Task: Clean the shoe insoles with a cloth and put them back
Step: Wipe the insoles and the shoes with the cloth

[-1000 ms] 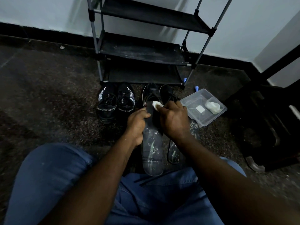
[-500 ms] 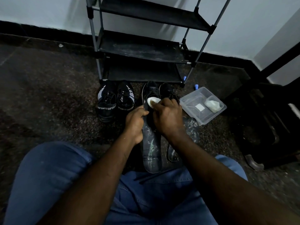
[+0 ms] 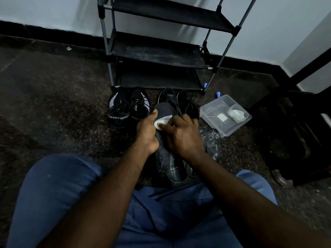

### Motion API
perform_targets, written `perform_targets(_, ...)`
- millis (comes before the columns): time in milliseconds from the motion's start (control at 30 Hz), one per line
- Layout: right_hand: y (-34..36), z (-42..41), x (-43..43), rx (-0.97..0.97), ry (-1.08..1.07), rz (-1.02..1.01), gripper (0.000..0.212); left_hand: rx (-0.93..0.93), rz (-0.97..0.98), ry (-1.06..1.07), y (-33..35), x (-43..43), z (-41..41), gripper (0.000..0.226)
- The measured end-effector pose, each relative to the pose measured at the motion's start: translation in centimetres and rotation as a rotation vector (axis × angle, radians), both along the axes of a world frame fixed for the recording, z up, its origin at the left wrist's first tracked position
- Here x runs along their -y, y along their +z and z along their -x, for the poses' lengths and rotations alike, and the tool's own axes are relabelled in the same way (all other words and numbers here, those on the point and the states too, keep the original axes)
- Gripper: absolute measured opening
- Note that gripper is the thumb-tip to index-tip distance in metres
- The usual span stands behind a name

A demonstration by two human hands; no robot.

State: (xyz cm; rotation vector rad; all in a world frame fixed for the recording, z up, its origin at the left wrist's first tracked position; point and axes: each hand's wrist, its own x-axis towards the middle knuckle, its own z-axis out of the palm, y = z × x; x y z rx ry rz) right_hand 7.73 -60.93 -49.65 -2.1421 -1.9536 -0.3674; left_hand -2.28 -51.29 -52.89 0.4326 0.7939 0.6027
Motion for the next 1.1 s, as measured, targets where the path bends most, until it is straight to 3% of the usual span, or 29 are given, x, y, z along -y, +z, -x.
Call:
perform_targets(100, 0.7, -0.4, -0.7, -0.057, -0.142, 0.002, 0.044, 0.048, 0.025, 0.042, -0.3, 0.1, -0.1, 0.055)
perform_targets(333, -0.1, 0.1, 0.4, 0.012, 0.109, 0.061, 0.046, -0.027, 0.031, 0.023, -0.4, -0.5, -0.2, 0.053)
perform_targets(533, 0.1, -1.0, 0.2, -0.051, -0.124, 0.023, 0.048, -0.004, 0.027, 0.104, -0.7, -0.2, -0.5, 0.042)
perform_targets(667, -0.7, 0.4, 0.5, 0.022, 0.052, 0.064, 0.048, -0.020, 0.062, 0.081, -1.1, -0.4, -0.4, 0.072)
perform_targets(833, 0.5, -0.1, -0.5, -0.056, -0.142, 0.009, 0.054, 0.000, 0.011, 0.030, -0.9, 0.0, -0.3, 0.046)
perform_targets(967, 0.0, 0.9, -0.7, 0.012, 0.030, 0.025, 0.046, -0.037, -0.020, 0.045, -1.2, -0.1, -0.2, 0.045)
perform_targets(1100, -1.1, -0.1, 0.3, 0.068, 0.191, 0.033, 0.046, -0.038, 0.055, 0.053, -1.1, -0.5, 0.0, 0.064)
